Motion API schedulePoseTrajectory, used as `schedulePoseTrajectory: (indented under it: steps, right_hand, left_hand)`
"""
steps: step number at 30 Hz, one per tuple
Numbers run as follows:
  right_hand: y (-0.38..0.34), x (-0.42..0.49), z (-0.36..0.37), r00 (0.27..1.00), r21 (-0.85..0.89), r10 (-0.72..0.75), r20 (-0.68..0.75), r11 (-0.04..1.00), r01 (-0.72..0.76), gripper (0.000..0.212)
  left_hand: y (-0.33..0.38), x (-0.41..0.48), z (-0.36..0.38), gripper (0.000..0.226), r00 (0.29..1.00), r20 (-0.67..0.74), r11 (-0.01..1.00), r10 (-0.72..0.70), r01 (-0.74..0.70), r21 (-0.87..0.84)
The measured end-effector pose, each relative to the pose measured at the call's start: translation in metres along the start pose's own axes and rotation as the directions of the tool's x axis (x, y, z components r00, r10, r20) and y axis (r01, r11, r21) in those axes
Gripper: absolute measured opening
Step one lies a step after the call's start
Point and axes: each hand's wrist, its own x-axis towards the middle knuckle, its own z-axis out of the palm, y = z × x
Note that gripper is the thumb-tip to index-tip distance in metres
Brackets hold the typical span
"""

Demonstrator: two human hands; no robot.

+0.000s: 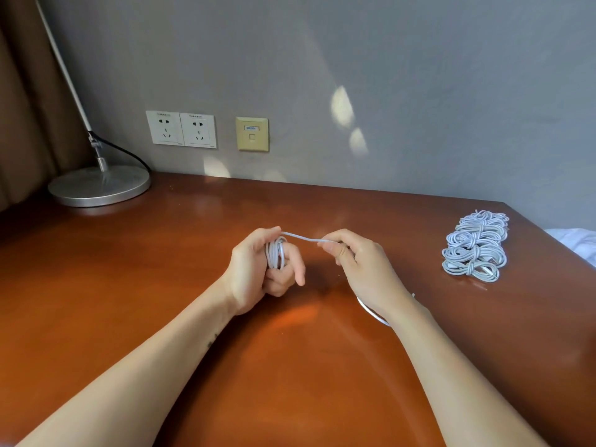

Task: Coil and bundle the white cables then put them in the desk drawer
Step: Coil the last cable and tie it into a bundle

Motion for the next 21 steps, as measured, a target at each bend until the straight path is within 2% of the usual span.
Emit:
schedulePoseTrajectory:
  steps: [3, 7, 10, 13, 17, 21]
  right_hand:
    - [0.002, -0.002, 0.003, 0.997, -0.017, 0.038, 0.062, 0.999, -0.037, 0.013]
    - [0.001, -0.002, 0.007, 0.988, -0.013, 0.078, 0.133, 0.997, -0.077, 0.009]
    - [0.0, -0.003, 0.007, 0.978, -0.034, 0.088, 0.189, 0.996, -0.083, 0.008]
    - [-0.001, -0.004, 0.008, 0.967, 0.0, 0.086, 0.239, 0.996, -0.089, 0.007]
    - [-0.006, -0.007, 0.01, 0.955, 0.003, 0.044, 0.292, 0.999, -0.047, 0.013]
    - [-0.008, -0.007, 0.01, 0.935, 0.005, 0.025, 0.353, 1.0, -0.029, 0.016]
  left_hand:
    - [0.0, 0.0, -0.007, 0.071, 0.999, -0.05, 0.986, -0.012, 0.004, -0.164]
    - [0.003, 0.0, -0.01, 0.065, 0.986, -0.169, 0.934, 0.009, -0.069, -0.351]
    - [0.006, 0.001, -0.013, 0.061, 0.97, -0.239, 0.846, 0.033, -0.154, -0.51]
    - [0.008, 0.001, -0.012, 0.064, 0.957, -0.289, 0.728, -0.004, -0.195, -0.658]
    - [0.008, 0.002, -0.013, 0.067, 0.947, -0.317, 0.616, -0.057, -0.216, -0.757]
    - [0.009, 0.004, -0.015, 0.054, 0.926, -0.357, 0.556, -0.125, -0.232, -0.798]
